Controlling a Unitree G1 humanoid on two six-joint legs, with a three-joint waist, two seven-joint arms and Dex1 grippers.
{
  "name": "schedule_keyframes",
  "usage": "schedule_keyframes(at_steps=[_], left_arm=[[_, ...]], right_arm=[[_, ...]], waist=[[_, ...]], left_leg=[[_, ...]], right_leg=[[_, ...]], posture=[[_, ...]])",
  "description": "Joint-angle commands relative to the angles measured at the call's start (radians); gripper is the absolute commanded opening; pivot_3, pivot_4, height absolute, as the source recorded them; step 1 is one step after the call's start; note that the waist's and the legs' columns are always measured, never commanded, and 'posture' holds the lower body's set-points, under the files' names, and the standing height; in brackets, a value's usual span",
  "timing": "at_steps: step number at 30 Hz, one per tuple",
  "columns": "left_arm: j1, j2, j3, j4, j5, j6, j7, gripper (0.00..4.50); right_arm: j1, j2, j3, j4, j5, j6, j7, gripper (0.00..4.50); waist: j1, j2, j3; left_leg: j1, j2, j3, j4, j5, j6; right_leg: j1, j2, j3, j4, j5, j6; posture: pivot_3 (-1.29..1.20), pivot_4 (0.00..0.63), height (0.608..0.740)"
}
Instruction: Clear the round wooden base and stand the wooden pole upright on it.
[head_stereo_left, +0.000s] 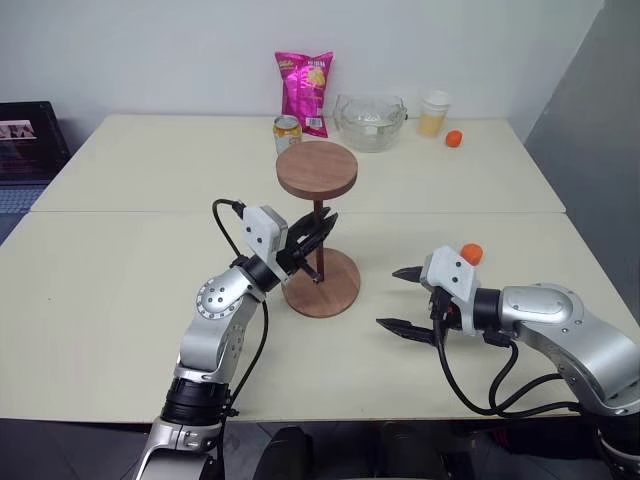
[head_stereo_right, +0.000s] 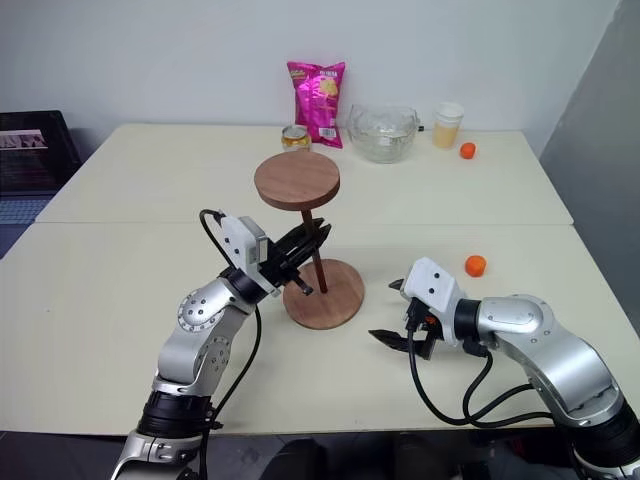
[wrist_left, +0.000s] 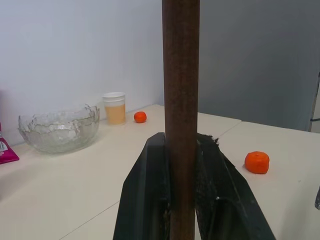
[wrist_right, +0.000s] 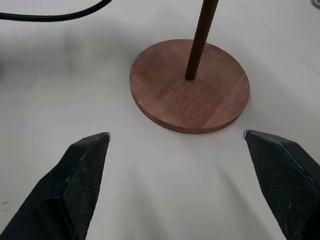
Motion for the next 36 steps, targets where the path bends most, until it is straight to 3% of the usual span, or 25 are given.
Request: schedule_keyframes(at_steps=[1, 17, 18, 20, 22, 26, 32, 36], left_arm=[[0.046, 0.033, -0.024, 0.114, 0.082, 0.05, 0.019, 0.26], [0.059, 0.081, -0.052, 0.064, 0.082, 0.026, -0.009, 0.26], [0.059, 0.083, -0.052, 0.064, 0.083, 0.022, -0.01, 0.97], [0.059, 0.087, -0.052, 0.058, 0.081, 0.022, -0.02, 1.36], [0.061, 0.096, -0.058, 0.051, 0.082, 0.013, -0.047, 1.84], [0.064, 0.107, -0.061, 0.045, 0.093, 0.005, -0.076, 2.66], [0.068, 0.12, -0.05, 0.023, 0.105, 0.009, -0.085, 3.89], [0.082, 0.183, -0.027, -0.038, 0.106, 0.048, -0.103, 3.89]], right_arm=[[-0.007, 0.002, -0.017, -0.04, 0.007, -0.007, -0.009, 4.5], [-0.008, -0.004, -0.011, -0.033, 0.001, -0.02, -0.003, 4.5], [-0.008, -0.004, -0.011, -0.033, 0.001, -0.02, -0.003, 4.5], [-0.006, -0.005, -0.012, -0.034, 0.0, -0.021, -0.002, 4.5], [-0.001, -0.007, -0.014, -0.037, 0.001, -0.021, -0.003, 4.5], [0.006, -0.008, -0.017, -0.042, 0.002, -0.02, -0.005, 4.5], [0.009, -0.012, -0.017, -0.041, -0.002, -0.025, -0.003, 4.5], [0.012, -0.018, -0.016, -0.032, -0.014, -0.043, 0.001, 4.5]], waist=[[0.0, 0.0, -0.002], [0.0, 0.002, -0.008], [0.0, 0.002, -0.008], [-0.003, 0.005, -0.007], [0.0, 0.0, 0.0], [0.012, -0.002, 0.001], [0.011, -0.002, 0.001], [0.009, -0.002, 0.001]], left_leg=[[0.0, 0.0, 0.0, 0.0, 0.0, 0.0], [0.0, 0.0, 0.0, 0.0, 0.0, 0.0], [0.0, 0.0, 0.0, 0.0, 0.0, 0.0], [0.0, 0.0, 0.0, -0.001, 0.0, 0.0], [-0.003, 0.0, 0.001, -0.001, 0.0, 0.0], [-0.019, 0.0, -0.002, 0.003, 0.0, -0.001], [-0.018, -0.001, -0.001, 0.002, 0.0, 0.0], [-0.018, 0.0, -0.001, 0.002, 0.0, 0.0]], right_leg=[[0.0, 0.0, 0.0, 0.0, 0.0, 0.0], [0.0, 0.0, 0.0, 0.0, 0.0, 0.0], [0.0, 0.0, 0.0, 0.0, 0.0, 0.0], [-0.001, 0.001, 0.001, 0.0, 0.0, 0.0], [-0.004, 0.001, 0.001, 0.0, 0.0, 0.0], [-0.017, 0.0, -0.001, 0.002, 0.003, -0.005], [-0.017, -0.001, -0.001, 0.0, 0.003, -0.005], [-0.017, -0.001, -0.001, 0.001, 0.003, -0.005]], posture=[[0.0, 0.15, 0.74], [0.0, 0.15, 0.74], [0.0, 0.15, 0.74], [0.0, 0.15, 0.74], [0.0, 0.15, 0.74], [0.0, 0.15, 0.74], [0.0, 0.15, 0.74], [0.0, 0.15, 0.74]])
